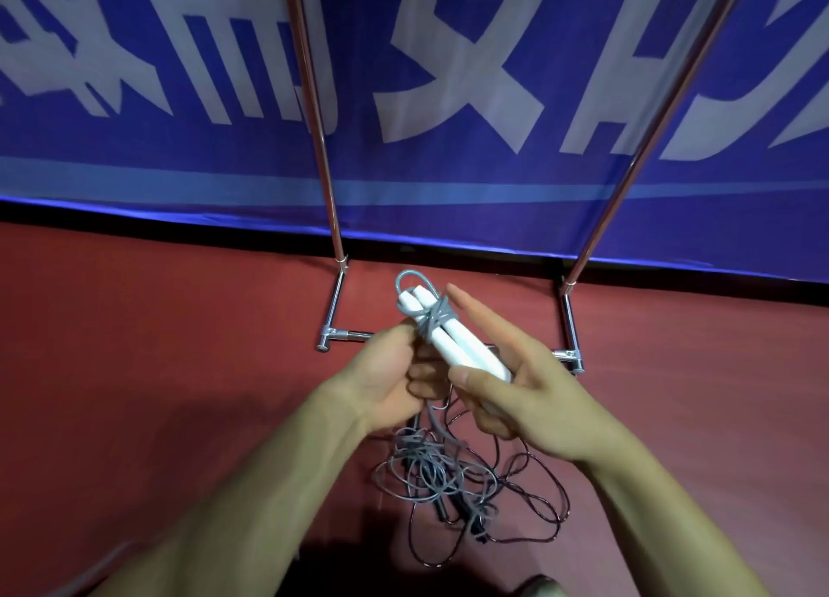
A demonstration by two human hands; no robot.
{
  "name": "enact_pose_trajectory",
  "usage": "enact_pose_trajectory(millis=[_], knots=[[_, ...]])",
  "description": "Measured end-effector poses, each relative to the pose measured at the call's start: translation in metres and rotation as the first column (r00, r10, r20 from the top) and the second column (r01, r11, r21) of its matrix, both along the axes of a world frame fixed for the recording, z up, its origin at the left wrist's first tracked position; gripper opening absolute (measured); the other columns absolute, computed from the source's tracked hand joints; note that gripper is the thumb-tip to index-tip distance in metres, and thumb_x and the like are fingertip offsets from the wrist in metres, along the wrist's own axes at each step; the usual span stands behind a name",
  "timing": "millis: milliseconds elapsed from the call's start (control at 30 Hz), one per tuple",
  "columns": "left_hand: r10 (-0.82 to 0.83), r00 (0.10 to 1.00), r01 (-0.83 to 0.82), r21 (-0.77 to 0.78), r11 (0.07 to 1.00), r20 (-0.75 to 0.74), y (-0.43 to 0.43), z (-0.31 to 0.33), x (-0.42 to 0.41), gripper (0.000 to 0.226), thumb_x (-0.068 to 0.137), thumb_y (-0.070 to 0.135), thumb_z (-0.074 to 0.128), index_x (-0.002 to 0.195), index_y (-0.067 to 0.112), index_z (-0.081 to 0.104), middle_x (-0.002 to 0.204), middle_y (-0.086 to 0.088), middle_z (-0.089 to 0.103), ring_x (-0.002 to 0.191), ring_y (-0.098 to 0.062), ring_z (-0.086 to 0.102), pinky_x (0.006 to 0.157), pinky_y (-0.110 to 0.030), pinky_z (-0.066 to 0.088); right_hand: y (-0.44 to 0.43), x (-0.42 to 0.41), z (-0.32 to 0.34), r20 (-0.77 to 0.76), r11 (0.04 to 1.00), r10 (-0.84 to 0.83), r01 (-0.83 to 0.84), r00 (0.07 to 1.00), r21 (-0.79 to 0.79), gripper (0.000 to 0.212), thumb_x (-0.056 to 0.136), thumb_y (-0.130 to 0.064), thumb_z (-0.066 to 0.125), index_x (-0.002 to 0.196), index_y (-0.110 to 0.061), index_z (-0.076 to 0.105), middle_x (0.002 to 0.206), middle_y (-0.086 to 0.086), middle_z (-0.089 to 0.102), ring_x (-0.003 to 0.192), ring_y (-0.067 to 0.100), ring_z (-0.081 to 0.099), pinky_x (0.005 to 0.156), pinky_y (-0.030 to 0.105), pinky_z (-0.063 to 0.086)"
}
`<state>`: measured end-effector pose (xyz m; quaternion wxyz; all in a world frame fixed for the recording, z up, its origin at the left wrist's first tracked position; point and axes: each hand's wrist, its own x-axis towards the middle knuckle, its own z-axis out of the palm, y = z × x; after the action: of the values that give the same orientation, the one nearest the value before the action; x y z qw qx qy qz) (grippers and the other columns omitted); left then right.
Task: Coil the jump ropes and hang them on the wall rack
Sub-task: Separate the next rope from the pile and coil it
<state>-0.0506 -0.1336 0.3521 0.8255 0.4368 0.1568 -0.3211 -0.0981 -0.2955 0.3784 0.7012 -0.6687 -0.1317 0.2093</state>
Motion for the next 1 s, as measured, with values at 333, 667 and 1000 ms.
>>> enact_pose_trajectory(millis=[333, 667, 1000], knots=[[-0.776, 0.594, -0.131, 0.977, 0.168, 0.213, 0.001, -0.01, -0.018, 0.03, 0.105, 0.036, 0.039, 0.079, 0.023, 0.047, 0.073, 0.007, 0.053, 0.074, -0.021, 0.056, 0.068, -0.033, 0.04, -0.003, 0.014, -0.042, 0.389, 0.607, -0.053, 0.339, 0.92, -0.719, 0.07, 0.099, -0.033, 0.056, 0.152, -0.055, 0.017, 0.108, 0.007, 0.073, 0.089, 0.034, 0.066, 0.074, 0.042, 0.052], [-0.868, 0.391, 0.012, 0.941, 0.338, 0.307, 0.049, -0.002, 0.003, 0.023, 0.087, 0.051, 0.069, 0.073, 0.033, 0.066, 0.067, 0.01, 0.059, 0.063, -0.009, 0.055, 0.065, -0.038, 0.052, -0.005, 0.01, -0.023, 0.082, 0.496, 0.384, -0.131, 0.92, -0.858, 0.075, 0.089, -0.033, 0.062, 0.146, -0.062, 0.023, 0.097, -0.01, 0.066, 0.076, 0.011, 0.054, 0.072, 0.029, 0.047], [-0.69, 0.562, 0.296, 0.669, 0.682, 0.456, 0.048, -0.001, 0.006, 0.022, 0.071, 0.021, 0.088, 0.079, 0.014, 0.069, 0.069, 0.005, 0.064, 0.063, -0.006, 0.055, 0.061, -0.022, 0.044, -0.006, 0.004, -0.008, 0.01, 0.651, 0.37, -0.252, 0.929, -0.716, 0.023, 0.071, -0.011, 0.069, 0.072, -0.026, 0.052, 0.059, -0.008, 0.047, 0.052, 0.008, 0.039, 0.05, 0.029, 0.034]])
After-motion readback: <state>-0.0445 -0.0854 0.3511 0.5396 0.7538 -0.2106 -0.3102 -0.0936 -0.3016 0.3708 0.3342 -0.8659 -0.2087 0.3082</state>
